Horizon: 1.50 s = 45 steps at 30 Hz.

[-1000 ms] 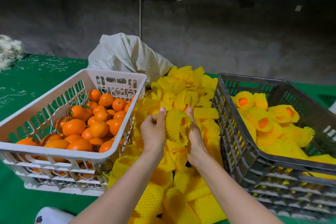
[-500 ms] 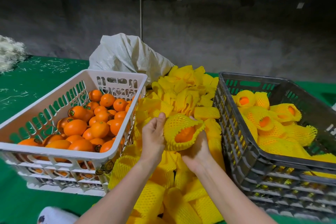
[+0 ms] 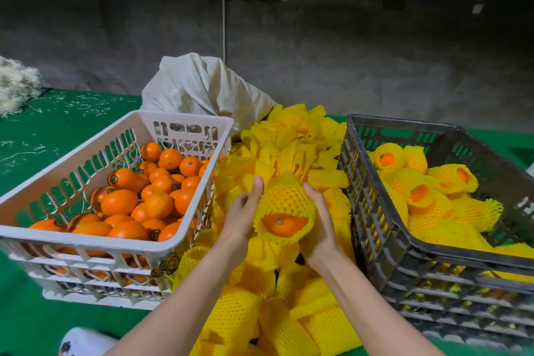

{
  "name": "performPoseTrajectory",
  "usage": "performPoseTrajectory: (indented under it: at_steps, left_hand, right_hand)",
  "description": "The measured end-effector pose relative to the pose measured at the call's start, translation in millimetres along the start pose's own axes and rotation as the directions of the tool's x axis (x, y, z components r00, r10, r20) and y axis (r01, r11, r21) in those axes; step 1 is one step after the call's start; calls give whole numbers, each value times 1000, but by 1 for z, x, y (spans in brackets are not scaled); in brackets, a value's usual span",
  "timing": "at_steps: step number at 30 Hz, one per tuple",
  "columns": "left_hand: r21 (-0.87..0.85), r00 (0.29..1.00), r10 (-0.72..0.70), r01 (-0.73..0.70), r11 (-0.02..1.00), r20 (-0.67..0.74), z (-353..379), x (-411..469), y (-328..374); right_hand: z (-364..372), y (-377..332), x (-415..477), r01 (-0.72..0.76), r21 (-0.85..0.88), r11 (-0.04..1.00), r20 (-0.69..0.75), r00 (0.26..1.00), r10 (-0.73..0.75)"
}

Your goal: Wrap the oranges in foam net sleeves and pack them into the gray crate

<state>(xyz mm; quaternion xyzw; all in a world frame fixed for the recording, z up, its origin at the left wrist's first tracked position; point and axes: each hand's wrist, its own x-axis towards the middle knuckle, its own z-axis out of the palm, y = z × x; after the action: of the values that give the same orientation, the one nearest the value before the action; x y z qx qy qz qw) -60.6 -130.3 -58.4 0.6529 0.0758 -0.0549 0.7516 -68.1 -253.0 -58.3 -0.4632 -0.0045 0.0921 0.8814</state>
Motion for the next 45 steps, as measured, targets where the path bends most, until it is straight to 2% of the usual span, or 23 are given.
performPoseTrajectory:
  at_steps: [1, 3, 4, 6, 8, 14, 18, 21, 24, 26, 29, 32, 38, 40, 42, 45]
  left_hand:
    - [-60, 983, -140, 148, 987, 119, -3, -2, 2]
    - [-192, 894, -290, 369, 909, 343, -5, -5, 5]
    - [-241, 854, -318, 438, 866, 411, -4, -6, 7]
    - [-293, 837, -311, 467, 834, 450, -2, -4, 7]
    - [-290, 863, -281, 421, 859, 421, 0, -1, 5]
    - [-154, 898, -212, 289, 945, 385, 4, -6, 0]
    - [-124, 896, -167, 236, 964, 410, 5, -9, 0]
    - [-149, 915, -167, 234, 961, 366, 8, -11, 0]
    - [-164, 947, -153, 205, 965, 284, 6, -13, 2]
    - [-194, 966, -111, 158, 968, 233, 3, -13, 5]
    - [-170, 985, -82, 108, 980, 151, 5, -17, 6]
    - [-157, 988, -19, 44, 987, 155, 9, -19, 5]
    - [-393, 958, 31, 87, 915, 286, 38, -24, 16]
    - [-437, 967, 67, 48, 898, 245, 56, -21, 14]
    - [-409, 986, 114, -54, 911, 124, 77, -14, 10]
    - [-195, 968, 253, -248, 949, -3, 120, -3, 4]
  right_hand:
    - [-1, -2, 1, 45, -81, 996, -25, 999, -47]
    - [-7, -4, 3, 97, -302, 948, -68, 990, -123]
    - [-8, -5, 3, 110, -384, 917, -65, 987, -146]
    - [-10, -4, 1, 153, -430, 890, -29, 983, -182]
    - [-9, -3, 0, 165, -390, 906, -15, 983, -185]
    - [1, -4, -1, 154, -359, 921, -158, 962, -222]
    - [3, -4, -3, 136, -340, 930, -212, 953, -217]
    - [1, 0, -4, 242, -489, 838, -129, 930, -344]
    - [-6, 2, -12, 378, -660, 649, 71, 892, -447]
    - [-7, 4, -18, 404, -694, 596, 192, 901, -388]
    - [-3, 7, -24, 403, -693, 598, 293, 915, -277]
    - [-2, 3, -24, 392, -700, 598, 275, 920, -280]
    - [-20, -31, -31, 461, -676, 575, 232, 874, -428]
    - [-30, -49, -35, 477, -667, 573, 247, 867, -434]
    - [-46, -68, -38, 475, -665, 576, 232, 864, -446]
    - [-75, -97, -39, 458, -678, 575, 148, 852, -503]
